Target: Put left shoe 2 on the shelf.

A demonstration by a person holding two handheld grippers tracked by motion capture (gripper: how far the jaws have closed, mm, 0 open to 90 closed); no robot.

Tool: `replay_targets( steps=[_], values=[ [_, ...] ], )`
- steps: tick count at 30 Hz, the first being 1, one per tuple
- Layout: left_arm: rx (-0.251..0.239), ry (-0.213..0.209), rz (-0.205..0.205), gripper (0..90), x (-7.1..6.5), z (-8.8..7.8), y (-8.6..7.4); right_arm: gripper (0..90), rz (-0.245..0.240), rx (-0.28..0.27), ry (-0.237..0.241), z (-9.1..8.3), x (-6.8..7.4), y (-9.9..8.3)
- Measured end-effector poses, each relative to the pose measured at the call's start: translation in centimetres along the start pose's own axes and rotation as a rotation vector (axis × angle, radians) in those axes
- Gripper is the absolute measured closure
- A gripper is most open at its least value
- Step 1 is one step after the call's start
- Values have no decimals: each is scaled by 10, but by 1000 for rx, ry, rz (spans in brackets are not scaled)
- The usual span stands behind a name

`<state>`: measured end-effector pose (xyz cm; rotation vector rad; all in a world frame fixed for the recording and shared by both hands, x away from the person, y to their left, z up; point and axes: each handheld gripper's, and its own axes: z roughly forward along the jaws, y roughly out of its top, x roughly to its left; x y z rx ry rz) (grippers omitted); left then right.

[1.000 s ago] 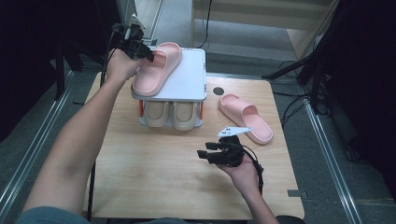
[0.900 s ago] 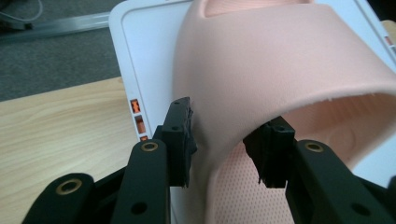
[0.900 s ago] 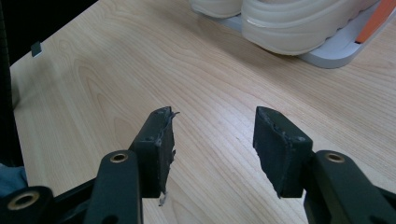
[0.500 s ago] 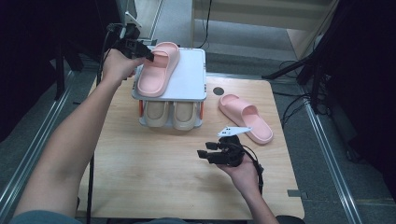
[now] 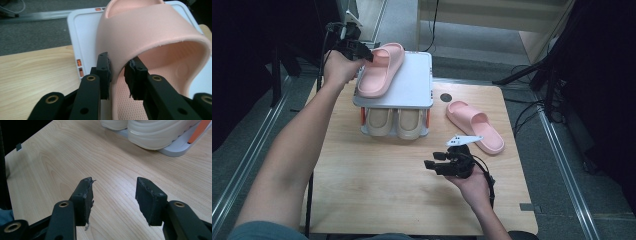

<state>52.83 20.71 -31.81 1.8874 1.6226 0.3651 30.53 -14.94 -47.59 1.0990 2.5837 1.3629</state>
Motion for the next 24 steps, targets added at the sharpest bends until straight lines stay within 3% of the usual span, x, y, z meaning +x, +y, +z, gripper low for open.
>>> replay_targets(
  steps=[6, 9, 18, 24],
  values=[
    [-2, 38, -8, 741, 5, -2, 0, 488, 0, 2, 0, 0, 0, 0],
    [-9, 16, 0, 713, 4, -2, -1, 487, -1, 5, 0, 1, 0, 0],
    [-24, 18, 103, 678, -1, -1, -3, 486, -3, 8, 0, 1, 1, 0],
    [-47, 56, 158, 712, -3, 3, -8, 486, -1, 9, -2, 1, 0, 0]
  ],
)
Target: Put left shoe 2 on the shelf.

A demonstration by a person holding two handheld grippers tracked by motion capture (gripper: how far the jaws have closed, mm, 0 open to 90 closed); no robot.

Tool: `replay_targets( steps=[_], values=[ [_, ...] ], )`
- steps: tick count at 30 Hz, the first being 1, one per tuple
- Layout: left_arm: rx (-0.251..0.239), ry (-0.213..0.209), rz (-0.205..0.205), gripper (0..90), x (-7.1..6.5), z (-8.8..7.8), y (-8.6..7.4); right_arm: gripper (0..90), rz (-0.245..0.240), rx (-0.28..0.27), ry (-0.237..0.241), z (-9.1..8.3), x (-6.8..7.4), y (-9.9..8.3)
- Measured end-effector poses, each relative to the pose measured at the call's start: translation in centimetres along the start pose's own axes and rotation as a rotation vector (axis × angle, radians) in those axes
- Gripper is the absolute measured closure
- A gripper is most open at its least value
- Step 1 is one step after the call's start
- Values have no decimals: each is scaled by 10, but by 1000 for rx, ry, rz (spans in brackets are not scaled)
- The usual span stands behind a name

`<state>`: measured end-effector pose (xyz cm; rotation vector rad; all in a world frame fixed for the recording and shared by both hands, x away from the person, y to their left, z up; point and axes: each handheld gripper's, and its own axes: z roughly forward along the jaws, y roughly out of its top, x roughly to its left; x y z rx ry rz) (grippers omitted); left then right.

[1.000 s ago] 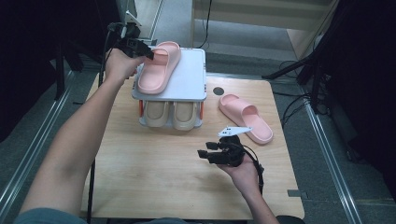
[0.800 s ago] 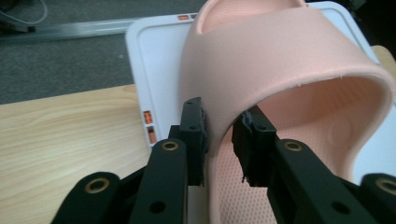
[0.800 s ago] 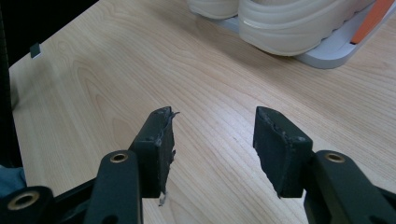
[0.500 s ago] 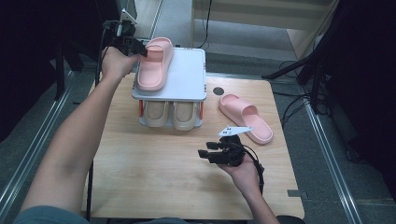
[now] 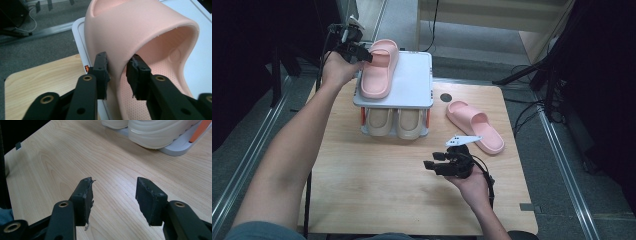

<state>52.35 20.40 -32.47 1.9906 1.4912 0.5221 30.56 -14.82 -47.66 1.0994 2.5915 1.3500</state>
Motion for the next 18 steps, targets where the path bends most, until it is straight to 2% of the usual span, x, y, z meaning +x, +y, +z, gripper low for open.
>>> replay_targets(
  steps=[6, 9, 15, 18],
  values=[
    [-7, 7, 28, 745, 1, -2, -3, 485, 3, 0, 2, 0, -1, 0],
    [-11, 8, 30, 754, 0, -2, -4, 483, 0, 1, 0, 0, 0, 0],
    [-24, -15, 26, 764, 1, -8, -7, 479, 3, -2, -2, 0, -1, 0],
    [-17, -39, 15, 708, 3, -10, -8, 479, 2, -5, -3, 0, -1, 0]
  ],
)
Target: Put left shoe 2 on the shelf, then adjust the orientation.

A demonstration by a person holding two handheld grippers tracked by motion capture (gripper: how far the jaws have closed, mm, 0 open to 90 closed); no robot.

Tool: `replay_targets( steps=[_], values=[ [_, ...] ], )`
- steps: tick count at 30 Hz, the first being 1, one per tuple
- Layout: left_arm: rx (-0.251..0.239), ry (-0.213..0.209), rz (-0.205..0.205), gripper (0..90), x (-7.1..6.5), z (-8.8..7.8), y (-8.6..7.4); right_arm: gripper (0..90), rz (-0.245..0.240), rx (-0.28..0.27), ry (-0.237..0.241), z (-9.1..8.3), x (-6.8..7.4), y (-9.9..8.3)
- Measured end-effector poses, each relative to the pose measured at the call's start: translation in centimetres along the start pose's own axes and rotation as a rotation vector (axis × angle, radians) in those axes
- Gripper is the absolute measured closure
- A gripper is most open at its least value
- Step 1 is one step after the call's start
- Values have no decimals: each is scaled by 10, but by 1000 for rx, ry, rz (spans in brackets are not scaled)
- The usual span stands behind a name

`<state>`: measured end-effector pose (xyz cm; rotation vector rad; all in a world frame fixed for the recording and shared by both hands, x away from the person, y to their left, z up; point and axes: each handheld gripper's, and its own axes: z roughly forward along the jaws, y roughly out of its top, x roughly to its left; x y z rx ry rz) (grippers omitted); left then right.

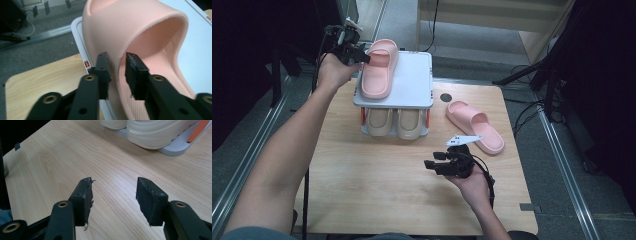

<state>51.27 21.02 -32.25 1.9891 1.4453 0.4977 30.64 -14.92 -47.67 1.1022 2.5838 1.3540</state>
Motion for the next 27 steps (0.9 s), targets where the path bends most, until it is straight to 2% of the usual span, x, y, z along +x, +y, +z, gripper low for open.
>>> replay_targets(
  steps=[2, 4, 6, 9, 18, 23, 27],
  values=[
    [-12, -16, -5, 639, 1, -3, -1, 478, 3, -5, -4, -2, -1, 0],
    [-24, -35, -11, 607, 2, -8, -3, 475, 3, -10, -12, -4, -2, 1],
    [-23, -47, -14, 584, 3, -13, -5, 476, -20, -9, -47, -7, -4, 1],
    [-27, -85, -31, 562, 7, -22, -11, 477, -9, -28, -59, -14, -9, 2],
    [-11, -140, -16, 516, 13, -37, -33, 519, 19, -88, -109, -35, -32, 4],
    [-13, -170, -18, 491, 16, -40, -46, 550, 31, -96, -131, -42, -44, 5],
    [-18, -181, -4, 473, 15, -42, -56, 616, 49, -95, -140, -46, -55, 5]
  ],
)
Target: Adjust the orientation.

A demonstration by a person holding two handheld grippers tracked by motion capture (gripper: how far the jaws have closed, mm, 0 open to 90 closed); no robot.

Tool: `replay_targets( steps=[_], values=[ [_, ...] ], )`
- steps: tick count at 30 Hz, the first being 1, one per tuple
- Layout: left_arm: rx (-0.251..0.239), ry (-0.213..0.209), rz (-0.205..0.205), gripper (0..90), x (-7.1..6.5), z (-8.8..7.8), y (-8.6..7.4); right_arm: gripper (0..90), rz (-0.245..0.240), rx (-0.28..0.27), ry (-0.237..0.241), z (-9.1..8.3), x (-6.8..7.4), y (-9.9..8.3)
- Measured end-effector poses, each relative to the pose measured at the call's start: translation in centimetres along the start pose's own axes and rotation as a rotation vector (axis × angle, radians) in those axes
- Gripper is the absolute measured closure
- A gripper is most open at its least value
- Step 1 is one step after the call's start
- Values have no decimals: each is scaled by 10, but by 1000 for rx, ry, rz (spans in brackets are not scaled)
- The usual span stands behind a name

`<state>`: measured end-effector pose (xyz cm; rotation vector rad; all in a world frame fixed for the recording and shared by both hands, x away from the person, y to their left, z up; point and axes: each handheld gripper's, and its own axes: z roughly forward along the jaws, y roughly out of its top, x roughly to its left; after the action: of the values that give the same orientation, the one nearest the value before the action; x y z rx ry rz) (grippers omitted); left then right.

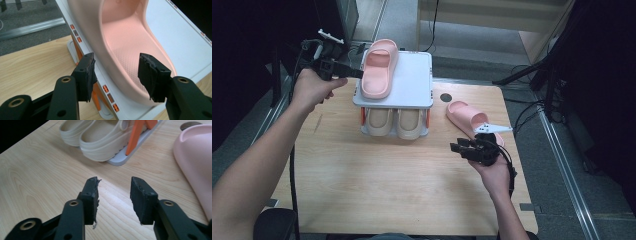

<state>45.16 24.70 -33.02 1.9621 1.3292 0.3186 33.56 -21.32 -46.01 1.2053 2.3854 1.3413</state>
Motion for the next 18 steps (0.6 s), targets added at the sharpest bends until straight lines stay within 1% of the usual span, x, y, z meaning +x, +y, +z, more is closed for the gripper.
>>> replay_targets(
  steps=[3, 5, 9, 11, 13, 17, 18],
  values=[
    [-1, -7, 3, 466, 0, -3, -7, 681, 6, 8, -6, -2, -9, 1],
    [-2, -12, 3, 463, 0, -6, -12, 727, 3, 17, -20, -2, -16, 2],
    [-7, -23, -9, 456, 2, -12, -23, 831, 27, 38, -30, -4, -31, 3],
    [-9, -25, -13, 454, 2, -14, -29, 870, 34, 37, -42, -4, -38, 3],
    [-8, -30, -23, 450, 3, -15, -34, 893, 49, 34, -51, -5, -45, 4],
    [-5, -23, -16, 441, 2, -17, -47, 900, 62, 26, -80, -6, -60, 4],
    [-5, -23, -16, 436, 2, -17, -47, 900, 62, 26, -80, -6, -60, 4]
  ],
)
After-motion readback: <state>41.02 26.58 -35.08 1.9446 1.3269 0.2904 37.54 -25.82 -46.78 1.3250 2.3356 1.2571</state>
